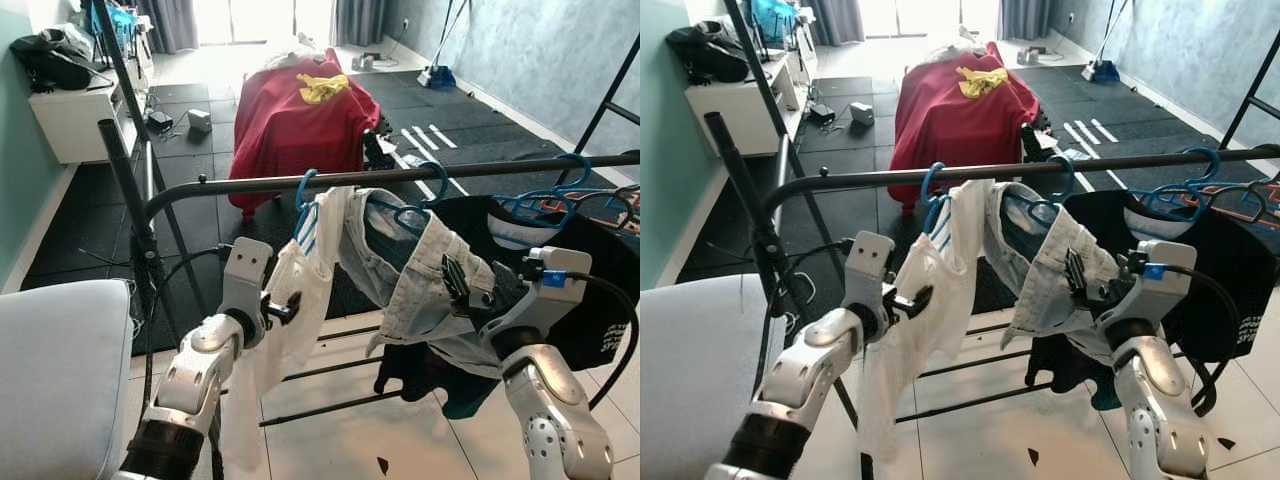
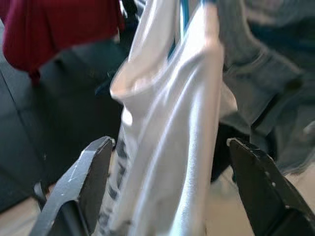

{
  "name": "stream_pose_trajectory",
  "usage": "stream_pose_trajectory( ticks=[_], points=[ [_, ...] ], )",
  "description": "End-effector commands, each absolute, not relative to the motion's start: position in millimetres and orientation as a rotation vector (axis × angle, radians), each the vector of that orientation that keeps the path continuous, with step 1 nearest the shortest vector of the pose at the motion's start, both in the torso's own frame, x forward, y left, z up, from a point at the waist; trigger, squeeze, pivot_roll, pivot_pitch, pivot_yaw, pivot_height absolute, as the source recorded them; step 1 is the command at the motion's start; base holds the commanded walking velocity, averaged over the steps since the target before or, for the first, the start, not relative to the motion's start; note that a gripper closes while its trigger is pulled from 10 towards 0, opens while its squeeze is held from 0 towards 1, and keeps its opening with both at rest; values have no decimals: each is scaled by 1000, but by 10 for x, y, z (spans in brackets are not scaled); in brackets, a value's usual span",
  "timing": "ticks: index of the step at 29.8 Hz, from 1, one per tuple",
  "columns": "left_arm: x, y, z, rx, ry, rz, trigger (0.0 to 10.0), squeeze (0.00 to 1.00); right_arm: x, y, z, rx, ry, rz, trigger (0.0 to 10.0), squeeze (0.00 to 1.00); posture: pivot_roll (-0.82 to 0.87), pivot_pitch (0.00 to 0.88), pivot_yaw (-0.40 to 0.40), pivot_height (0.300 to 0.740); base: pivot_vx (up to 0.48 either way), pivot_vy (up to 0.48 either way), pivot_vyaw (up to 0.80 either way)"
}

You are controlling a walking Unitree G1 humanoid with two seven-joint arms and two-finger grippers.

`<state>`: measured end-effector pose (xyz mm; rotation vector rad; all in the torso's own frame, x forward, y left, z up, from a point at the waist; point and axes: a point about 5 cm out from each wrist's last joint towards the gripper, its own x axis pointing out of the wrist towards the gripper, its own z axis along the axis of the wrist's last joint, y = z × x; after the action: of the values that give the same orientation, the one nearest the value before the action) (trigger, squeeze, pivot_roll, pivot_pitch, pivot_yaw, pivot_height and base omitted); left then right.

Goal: Hang hanger

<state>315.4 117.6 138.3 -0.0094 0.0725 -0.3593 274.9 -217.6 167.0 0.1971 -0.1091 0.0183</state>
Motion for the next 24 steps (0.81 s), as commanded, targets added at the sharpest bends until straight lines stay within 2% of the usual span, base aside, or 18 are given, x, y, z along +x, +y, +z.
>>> stream_pose_trajectory(
  ticks=[1,3,5,12,13,18,22,24],
  points=[
    [3138,1302,1390,3,49,-324,10000,1000,2739,-2197,1654,200,-99,11,10000,0,-99,95,-23,740,0,0,0],
    [3090,1404,1343,18,38,-286,10000,1000,2740,-2197,1653,199,-99,11,10000,0,-97,97,-23,740,0,0,0],
    [2923,1597,1174,30,69,-230,10000,1000,2741,-2195,1649,200,-97,12,10000,0,-93,100,-23,740,0,0,0],
    [2844,1654,1096,39,98,-194,10000,1000,2741,-2189,1643,202,-96,13,10000,0,-90,100,-24,740,0,0,0],
    [2822,1660,1081,31,103,-189,10000,0,2743,-2184,1642,202,-95,14,10000,0,-89,101,-25,740,0,0,0],
    [2792,1673,1107,31,72,-169,10000,0,2745,-2174,1644,202,-95,20,10000,0,-89,101,-25,740,0,0,0],
    [2808,1676,1187,28,30,-158,10000,0,2744,-2175,1640,201,-94,23,10000,0,-89,97,-25,740,-294,0,0],
    [2807,1617,1268,-1,-3,-206,10000,0,2743,-2180,1637,200,-93,23,10000,0,-88,95,-25,740,-317,0,0]
  ],
)
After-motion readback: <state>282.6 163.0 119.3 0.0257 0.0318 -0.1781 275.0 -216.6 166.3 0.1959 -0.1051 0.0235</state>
